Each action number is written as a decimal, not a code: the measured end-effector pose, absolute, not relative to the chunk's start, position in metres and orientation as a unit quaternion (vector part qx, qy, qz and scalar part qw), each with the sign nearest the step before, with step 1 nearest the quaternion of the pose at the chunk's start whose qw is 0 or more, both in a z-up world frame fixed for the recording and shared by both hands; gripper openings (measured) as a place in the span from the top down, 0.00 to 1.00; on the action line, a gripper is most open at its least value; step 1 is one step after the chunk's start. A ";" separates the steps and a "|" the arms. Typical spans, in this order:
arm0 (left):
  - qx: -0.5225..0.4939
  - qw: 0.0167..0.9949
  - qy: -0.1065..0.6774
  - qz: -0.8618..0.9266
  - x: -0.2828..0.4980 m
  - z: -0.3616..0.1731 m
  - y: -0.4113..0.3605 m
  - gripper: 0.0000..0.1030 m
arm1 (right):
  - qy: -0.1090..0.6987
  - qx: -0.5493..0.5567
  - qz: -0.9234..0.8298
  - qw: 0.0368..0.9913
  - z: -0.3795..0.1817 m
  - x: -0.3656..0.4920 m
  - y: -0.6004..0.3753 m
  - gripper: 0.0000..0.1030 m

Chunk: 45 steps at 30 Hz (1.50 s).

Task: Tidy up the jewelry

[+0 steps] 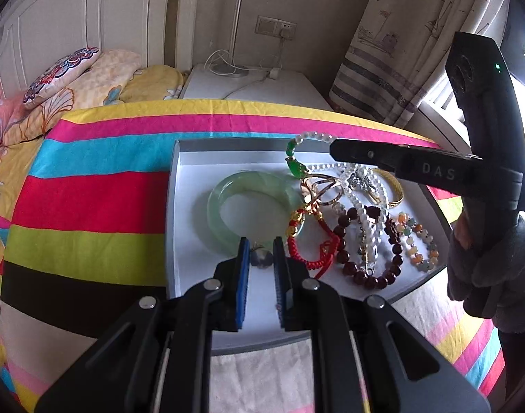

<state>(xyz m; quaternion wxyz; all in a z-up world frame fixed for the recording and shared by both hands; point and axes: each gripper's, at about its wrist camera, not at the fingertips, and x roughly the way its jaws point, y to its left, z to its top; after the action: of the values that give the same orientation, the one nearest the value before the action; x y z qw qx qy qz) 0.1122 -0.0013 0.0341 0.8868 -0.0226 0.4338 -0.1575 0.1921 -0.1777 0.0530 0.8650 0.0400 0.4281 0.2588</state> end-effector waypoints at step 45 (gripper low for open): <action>-0.002 0.948 0.317 -0.035 0.053 0.086 -0.015 0.02 | 0.331 0.121 0.237 0.906 0.121 0.102 -0.253 0.04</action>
<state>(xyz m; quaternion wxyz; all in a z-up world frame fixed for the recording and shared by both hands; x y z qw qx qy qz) 0.0533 -0.0152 0.0862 0.9478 -0.0023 0.3168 -0.0353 0.1016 -0.2535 0.1206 0.9056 0.1211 0.3305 0.2365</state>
